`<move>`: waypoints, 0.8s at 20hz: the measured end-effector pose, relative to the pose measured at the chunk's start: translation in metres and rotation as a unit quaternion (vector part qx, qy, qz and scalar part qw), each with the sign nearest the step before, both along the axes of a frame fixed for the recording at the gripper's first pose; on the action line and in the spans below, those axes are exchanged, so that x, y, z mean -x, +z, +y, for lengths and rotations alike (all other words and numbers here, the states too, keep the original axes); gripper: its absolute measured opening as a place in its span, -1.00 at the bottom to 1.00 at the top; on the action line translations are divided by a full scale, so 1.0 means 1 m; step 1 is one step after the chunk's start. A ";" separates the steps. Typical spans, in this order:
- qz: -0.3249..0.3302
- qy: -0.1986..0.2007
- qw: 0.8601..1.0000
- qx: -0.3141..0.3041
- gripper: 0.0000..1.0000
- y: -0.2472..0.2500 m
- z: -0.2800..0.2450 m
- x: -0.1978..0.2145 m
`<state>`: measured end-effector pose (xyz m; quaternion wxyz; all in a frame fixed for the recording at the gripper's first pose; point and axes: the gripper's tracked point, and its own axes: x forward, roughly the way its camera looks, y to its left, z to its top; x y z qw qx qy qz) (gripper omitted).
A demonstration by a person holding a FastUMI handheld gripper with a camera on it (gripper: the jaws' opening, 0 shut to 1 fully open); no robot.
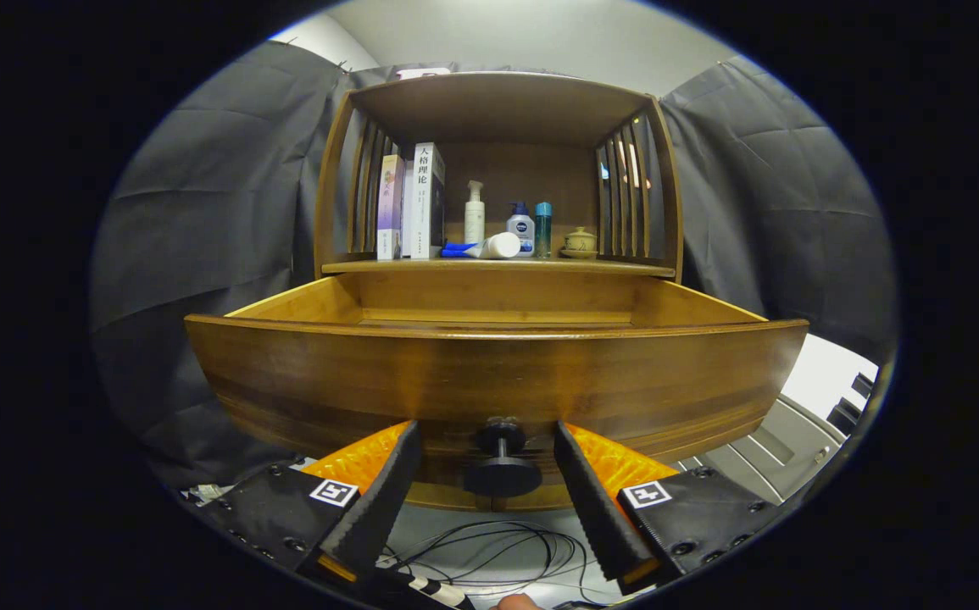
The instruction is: Pull open the drawer, take out the items inside it, and place them on the countertop above the cabinet.
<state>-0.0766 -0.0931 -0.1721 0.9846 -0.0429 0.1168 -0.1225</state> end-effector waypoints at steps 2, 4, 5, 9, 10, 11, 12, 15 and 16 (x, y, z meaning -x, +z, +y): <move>-0.004 0.004 1.000 0.004 0.96 0.002 0.002 -0.003; -0.007 0.005 1.000 0.011 0.96 0.003 0.002 -0.004; -0.009 0.006 1.000 0.012 0.96 0.002 0.003 -0.004; -0.012 0.006 1.000 0.012 0.96 0.003 0.002 -0.006; -0.014 0.006 1.000 0.013 0.96 0.003 0.003 -0.007; -0.014 0.006 1.000 0.013 0.96 0.004 0.002 -0.010; -0.016 0.006 1.000 0.013 0.96 0.005 0.002 -0.011; -0.018 0.007 1.000 0.016 0.96 0.006 0.001 -0.016; -0.020 0.007 1.000 0.016 0.96 0.007 0.000 -0.019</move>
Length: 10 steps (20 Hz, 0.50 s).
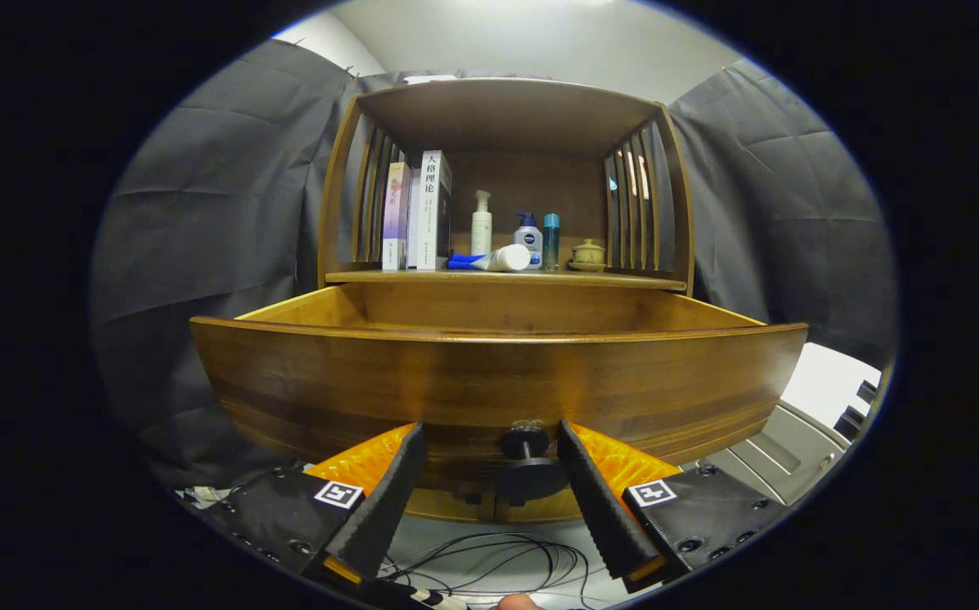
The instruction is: Pull open the drawer, take out the items inside it, and place them on the countertop above the cabinet.
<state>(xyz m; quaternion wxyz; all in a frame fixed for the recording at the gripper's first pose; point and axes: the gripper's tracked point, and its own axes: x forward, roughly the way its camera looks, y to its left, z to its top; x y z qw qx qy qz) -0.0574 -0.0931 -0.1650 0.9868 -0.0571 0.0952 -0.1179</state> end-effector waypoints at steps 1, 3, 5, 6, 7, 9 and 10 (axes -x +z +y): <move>0.000 0.000 1.000 -0.001 0.96 0.000 -0.001 -0.003; 0.000 0.000 1.000 -0.001 0.96 0.002 -0.003 -0.010; -0.002 0.000 1.000 0.000 0.96 0.003 -0.004 -0.016; -0.002 -0.001 1.000 0.002 0.96 0.004 -0.004 -0.020; -0.003 -0.001 1.000 0.003 0.96 0.004 -0.005 -0.024; -0.004 -0.002 1.000 0.000 0.96 0.006 -0.007 -0.032; -0.003 -0.003 1.000 -0.001 0.96 0.006 -0.007 -0.038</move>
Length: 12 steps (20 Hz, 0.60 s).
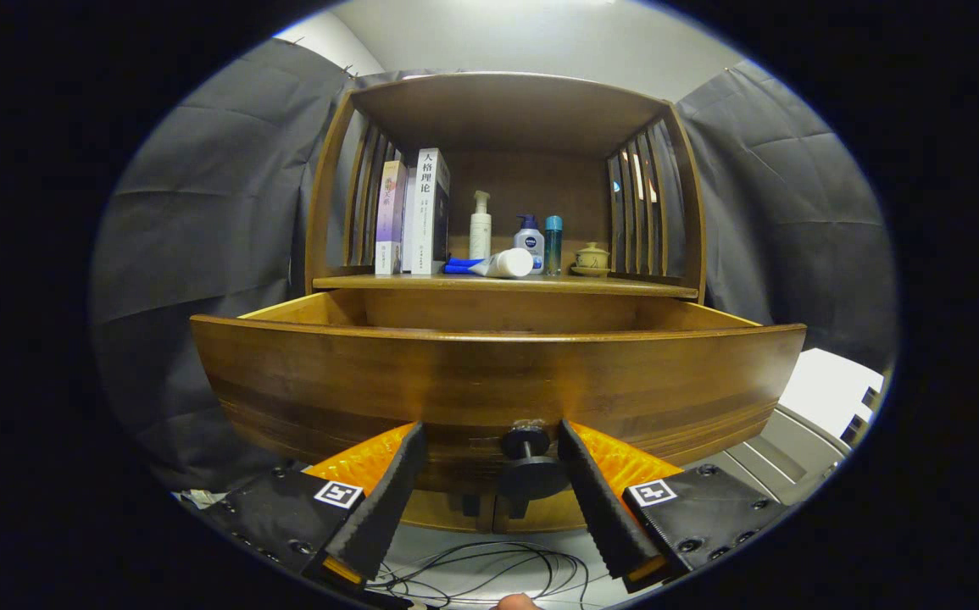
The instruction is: Pull open the drawer, take out the items inside it, and place them on the countertop above the cabinet.
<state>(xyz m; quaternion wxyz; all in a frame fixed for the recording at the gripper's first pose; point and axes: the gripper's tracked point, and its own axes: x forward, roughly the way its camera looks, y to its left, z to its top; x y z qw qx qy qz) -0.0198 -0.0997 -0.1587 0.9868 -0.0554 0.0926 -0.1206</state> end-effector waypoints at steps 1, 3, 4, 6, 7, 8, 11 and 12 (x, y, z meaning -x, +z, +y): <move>-0.001 -0.001 1.000 0.000 0.96 0.001 -0.001 -0.005; -0.001 -0.002 1.000 -0.003 0.96 0.002 -0.002 -0.017; 0.000 -0.003 1.000 -0.004 0.96 0.003 -0.003 -0.022; -0.006 -0.005 1.000 -0.005 0.96 0.005 -0.004 -0.035; -0.016 -0.005 1.000 -0.003 0.96 0.009 -0.004 -0.040; -0.019 -0.005 1.000 -0.002 0.96 0.010 -0.006 -0.047; -0.021 -0.008 1.000 -0.005 0.97 0.010 -0.011 -0.065; -0.019 -0.009 1.000 -0.006 0.97 0.010 -0.012 -0.069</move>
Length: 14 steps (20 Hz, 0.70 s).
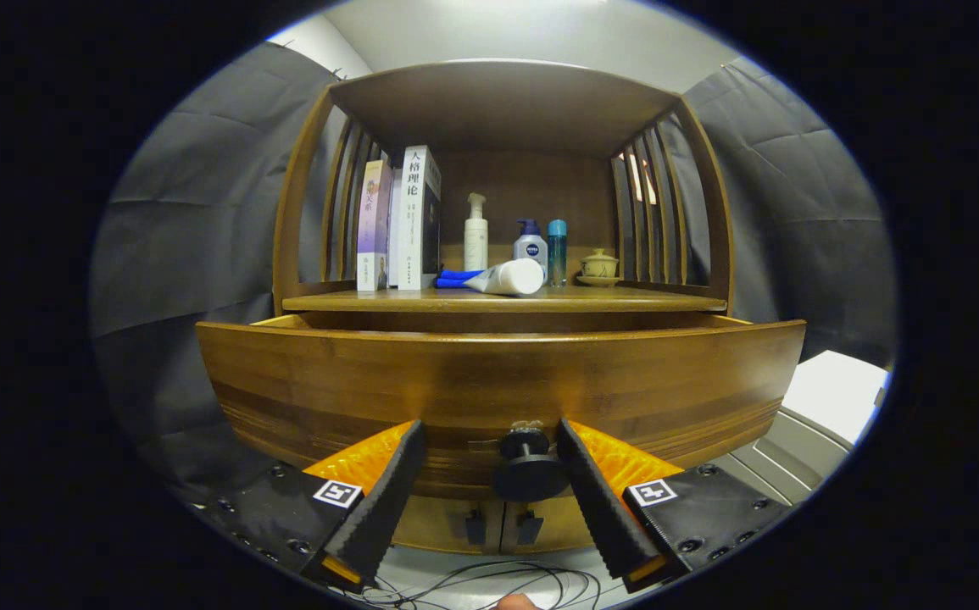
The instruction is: Pull open the drawer, take out the items inside it, and place them on the countertop above the cabinet.
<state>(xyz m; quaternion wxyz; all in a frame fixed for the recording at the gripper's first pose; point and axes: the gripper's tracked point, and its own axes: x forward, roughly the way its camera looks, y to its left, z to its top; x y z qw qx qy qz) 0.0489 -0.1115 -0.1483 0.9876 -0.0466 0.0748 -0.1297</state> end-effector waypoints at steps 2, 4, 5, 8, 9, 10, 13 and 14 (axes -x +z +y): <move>0.002 -0.001 1.000 0.001 0.96 0.000 -0.003 -0.013; 0.003 -0.001 1.000 0.005 0.96 0.000 -0.007 -0.025; 0.005 0.000 1.000 0.010 0.96 -0.001 -0.009 -0.032; 0.008 0.002 1.000 0.018 0.96 -0.002 -0.015 -0.048; 0.006 0.002 1.000 0.019 0.96 -0.002 -0.017 -0.053; 0.004 0.002 1.000 0.027 0.96 -0.003 -0.018 -0.057; 0.001 0.004 0.999 0.048 0.96 -0.004 -0.023 -0.069; -0.002 0.004 0.999 0.046 0.96 -0.004 -0.024 -0.073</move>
